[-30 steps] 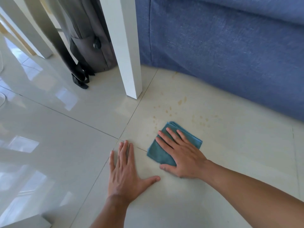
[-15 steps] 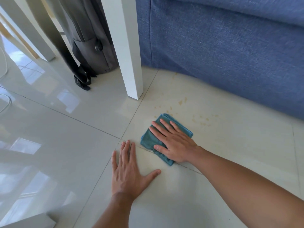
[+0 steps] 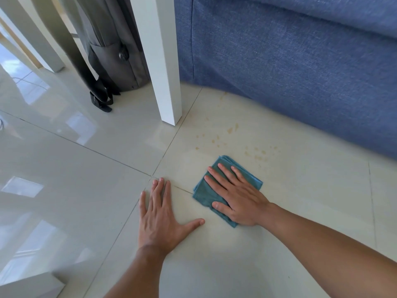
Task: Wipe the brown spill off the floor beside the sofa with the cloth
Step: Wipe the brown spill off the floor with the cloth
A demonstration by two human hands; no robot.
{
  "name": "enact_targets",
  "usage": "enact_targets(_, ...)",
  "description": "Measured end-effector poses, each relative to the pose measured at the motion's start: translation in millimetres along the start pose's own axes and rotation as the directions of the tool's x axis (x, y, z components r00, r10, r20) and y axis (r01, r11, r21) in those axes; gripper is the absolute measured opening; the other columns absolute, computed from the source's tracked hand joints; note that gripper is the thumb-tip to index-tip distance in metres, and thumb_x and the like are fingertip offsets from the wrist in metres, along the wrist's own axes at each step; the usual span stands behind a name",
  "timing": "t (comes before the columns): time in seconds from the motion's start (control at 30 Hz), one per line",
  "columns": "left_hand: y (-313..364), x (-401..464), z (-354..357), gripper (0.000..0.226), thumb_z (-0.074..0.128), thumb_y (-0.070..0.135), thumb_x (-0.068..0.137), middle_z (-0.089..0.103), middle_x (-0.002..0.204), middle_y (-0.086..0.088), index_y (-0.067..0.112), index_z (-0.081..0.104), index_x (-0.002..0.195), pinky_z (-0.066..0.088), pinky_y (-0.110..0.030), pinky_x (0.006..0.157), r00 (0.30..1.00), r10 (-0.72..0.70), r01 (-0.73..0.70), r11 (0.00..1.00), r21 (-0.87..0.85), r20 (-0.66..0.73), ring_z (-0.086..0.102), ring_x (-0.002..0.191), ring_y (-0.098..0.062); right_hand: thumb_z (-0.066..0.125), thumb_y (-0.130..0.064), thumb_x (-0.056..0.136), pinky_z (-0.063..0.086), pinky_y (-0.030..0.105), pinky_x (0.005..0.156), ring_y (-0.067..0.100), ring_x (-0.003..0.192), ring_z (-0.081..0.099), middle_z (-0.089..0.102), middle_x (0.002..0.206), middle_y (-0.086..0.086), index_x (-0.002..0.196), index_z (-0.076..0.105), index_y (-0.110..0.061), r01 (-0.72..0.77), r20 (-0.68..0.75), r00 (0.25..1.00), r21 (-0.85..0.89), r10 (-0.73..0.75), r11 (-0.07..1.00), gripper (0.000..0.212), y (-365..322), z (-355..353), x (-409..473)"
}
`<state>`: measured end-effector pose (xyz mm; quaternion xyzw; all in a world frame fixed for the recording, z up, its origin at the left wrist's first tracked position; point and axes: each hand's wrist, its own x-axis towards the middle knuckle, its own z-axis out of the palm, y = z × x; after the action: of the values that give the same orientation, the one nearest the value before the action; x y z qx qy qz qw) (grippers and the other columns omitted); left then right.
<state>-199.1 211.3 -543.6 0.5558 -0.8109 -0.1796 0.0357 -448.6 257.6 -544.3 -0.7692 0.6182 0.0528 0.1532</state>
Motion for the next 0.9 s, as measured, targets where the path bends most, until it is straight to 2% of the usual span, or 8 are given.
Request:
enact_targets(0.2,1.6,-0.2,0.5,0.139,0.033,0.105,0.058,0.010,0.168,-0.005,0.013,0.017,0.160,-0.007,-0.045,0.125,1.000,-0.004,0.004,1.000,0.014,-0.005,-0.007,0.155,-0.015,0.024,-0.064,0.103,-0.014,0.041,0.127,0.013,0.155,-0.027,-0.017,0.171,-0.009,0.164,-0.007,-0.029,0.027,0.021,0.999,0.017,-0.027,1.000,0.077,5.2,-5.5,10.3)
enact_targets(0.4,2.2,-1.1,4.4,0.125,0.034,0.098,0.071,0.019,0.166,-0.008,0.008,0.025,0.158,-0.003,-0.046,0.124,0.999,0.015,-0.013,0.999,0.043,-0.045,-0.002,0.155,-0.015,0.028,-0.066,0.102,-0.016,0.037,0.126,0.009,0.153,-0.028,-0.019,0.170,-0.014,0.163,-0.008,-0.034,0.019,0.046,0.999,0.064,-0.022,0.998,0.078,7.9,-9.4,10.3)
enact_targets(0.53,3.5,-0.1,5.6,0.129,0.037,0.099,0.066,0.016,0.167,-0.008,0.010,0.021,0.158,-0.007,-0.046,0.124,1.000,-0.011,0.012,0.999,0.043,-0.028,-0.002,0.155,-0.017,0.028,-0.067,0.102,-0.014,0.037,0.127,0.007,0.154,-0.025,-0.018,0.170,-0.016,0.163,-0.009,-0.033,0.018,0.051,0.998,0.068,-0.021,0.998,0.079,12.0,-13.7,11.2)
enact_targets(0.73,23.3,6.5,9.4,0.134,0.039,0.099,0.064,0.008,0.167,-0.009,0.009,0.011,0.159,-0.016,-0.049,0.121,0.998,-0.064,0.064,0.998,-0.029,-0.008,-0.012,0.154,-0.019,0.024,-0.065,0.103,-0.015,0.036,0.126,0.007,0.153,-0.028,-0.019,0.170,-0.015,0.163,-0.010,-0.032,0.002,0.040,0.999,0.072,-0.005,0.997,0.077,6.3,-12.7,8.7)
enact_targets(0.77,19.6,9.3,8.6,0.135,0.040,0.100,0.062,0.011,0.165,-0.009,0.010,0.013,0.159,-0.013,-0.049,0.121,0.999,-0.041,0.041,0.999,-0.019,-0.001,-0.009,0.155,-0.020,0.024,-0.065,0.103,-0.015,0.036,0.126,0.006,0.153,-0.028,-0.019,0.170,-0.016,0.163,-0.010,-0.032,0.002,0.041,0.999,0.080,-0.006,0.997,0.076,6.8,-13.1,8.4)
enact_targets(0.9,-6.6,22.1,1.8,0.126,0.035,0.101,0.064,0.023,0.156,-0.003,0.011,0.027,0.152,0.012,-0.046,0.119,0.994,0.105,-0.104,0.994,0.041,-0.023,0.014,0.152,-0.020,0.025,-0.065,0.103,-0.015,0.034,0.126,0.001,0.151,-0.029,-0.019,0.169,-0.019,0.163,-0.008,-0.034,0.012,0.065,0.998,0.135,-0.021,0.991,0.076,11.9,-19.0,8.8)
